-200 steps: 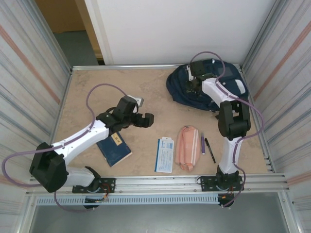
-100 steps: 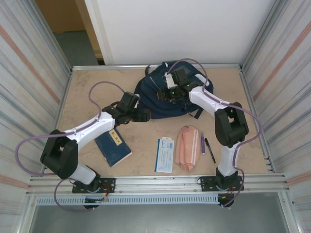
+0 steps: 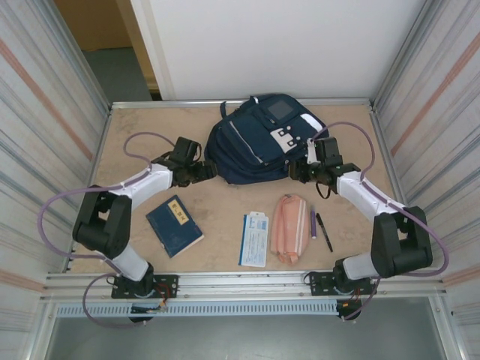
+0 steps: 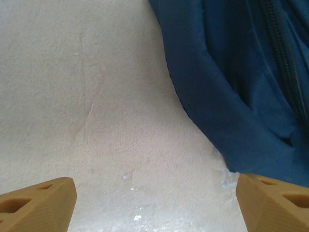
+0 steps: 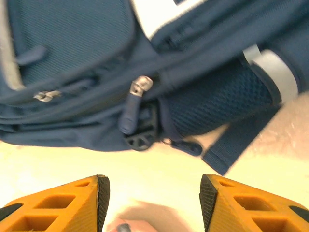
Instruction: Pack the student bag
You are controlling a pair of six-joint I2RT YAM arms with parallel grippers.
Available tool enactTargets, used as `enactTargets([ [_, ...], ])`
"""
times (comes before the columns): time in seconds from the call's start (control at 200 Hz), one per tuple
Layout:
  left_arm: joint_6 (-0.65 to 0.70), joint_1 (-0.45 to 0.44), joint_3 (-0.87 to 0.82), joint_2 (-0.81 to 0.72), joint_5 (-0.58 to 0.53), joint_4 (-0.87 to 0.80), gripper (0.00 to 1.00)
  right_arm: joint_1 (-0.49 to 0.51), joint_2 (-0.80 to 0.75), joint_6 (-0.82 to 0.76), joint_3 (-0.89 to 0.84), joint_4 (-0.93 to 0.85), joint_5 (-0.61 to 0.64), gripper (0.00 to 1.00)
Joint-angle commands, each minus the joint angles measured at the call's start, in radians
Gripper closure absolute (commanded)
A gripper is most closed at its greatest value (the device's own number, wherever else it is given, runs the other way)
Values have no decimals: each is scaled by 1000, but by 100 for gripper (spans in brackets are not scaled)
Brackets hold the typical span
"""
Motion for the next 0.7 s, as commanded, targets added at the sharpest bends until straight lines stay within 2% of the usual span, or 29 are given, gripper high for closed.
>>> enactTargets([
  [0.0, -66, 30, 37, 54, 103, 74, 16, -18, 4, 6, -16, 31, -46, 47],
  [0.08, -88, 53, 46, 82, 157, 111, 20, -13, -11, 22, -47, 63, -62, 47],
  [0.195, -128, 73, 43, 72, 169, 150, 20, 0, -1, 19, -59, 58, -60, 47],
  [0.306, -167, 82, 33, 51, 160, 175, 11, 4, 20, 20, -64, 60, -63, 47],
  [0.411, -206, 88, 44, 58, 149, 167, 12, 9, 37, 16, -55, 60, -78, 41],
  [0.496, -202, 84, 98, 99, 136, 92, 19, 17, 46, 7, -42, 47, -72, 41],
  [0.566, -202, 80, 135, 137, 79, 24, 27, 25, 47, 4, -36, 38, -45, 41],
  [0.626, -187, 80, 149, 166, 58, 16, 35, 26, 47, 5, -33, 32, -32, 41],
  [0.692, -169, 82, 167, 195, 59, 20, 38, 24, 51, 6, -29, 15, -27, 40],
])
